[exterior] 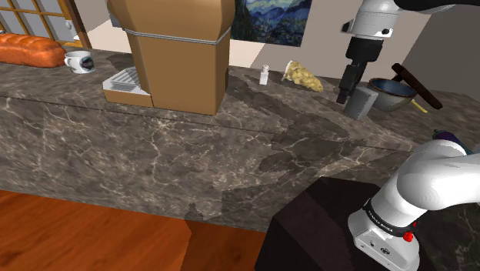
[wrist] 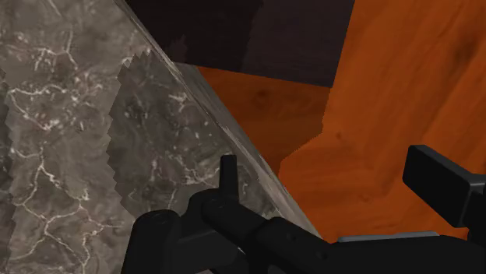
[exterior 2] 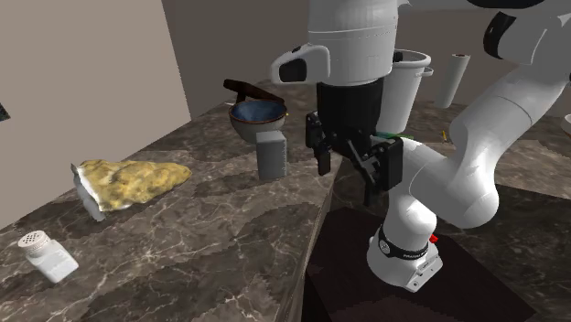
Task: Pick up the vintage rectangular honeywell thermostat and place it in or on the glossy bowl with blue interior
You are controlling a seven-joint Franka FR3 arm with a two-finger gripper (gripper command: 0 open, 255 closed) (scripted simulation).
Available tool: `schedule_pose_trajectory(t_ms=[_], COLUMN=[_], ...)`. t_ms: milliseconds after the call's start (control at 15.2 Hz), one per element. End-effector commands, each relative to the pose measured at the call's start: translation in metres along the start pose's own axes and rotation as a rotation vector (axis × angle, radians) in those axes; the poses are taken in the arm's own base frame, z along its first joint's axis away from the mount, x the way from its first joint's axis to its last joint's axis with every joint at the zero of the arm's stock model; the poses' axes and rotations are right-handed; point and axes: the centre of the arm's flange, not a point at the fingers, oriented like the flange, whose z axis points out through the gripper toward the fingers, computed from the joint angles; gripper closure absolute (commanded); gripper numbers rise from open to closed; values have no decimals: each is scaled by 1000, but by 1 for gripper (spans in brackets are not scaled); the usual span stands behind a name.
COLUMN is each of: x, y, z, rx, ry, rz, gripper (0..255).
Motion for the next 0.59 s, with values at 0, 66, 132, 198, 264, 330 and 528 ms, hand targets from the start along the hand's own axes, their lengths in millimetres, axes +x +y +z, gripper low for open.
schedule_pose_trajectory(t_ms=[0, 66, 132, 198, 264, 330, 528], x=[0, -1, -3, -4, -6, -7, -11], y=[0, 13, 26, 38, 51, 64, 102], z=[0, 1, 1, 1, 2, 2, 3], rx=[0, -3, -5, -8, -10, -13, -21], ry=[0, 5, 9, 14, 19, 24, 38], rz=[0, 0, 1, 1, 2, 2, 4], gripper=[0, 0, 0, 0, 0, 0, 0])
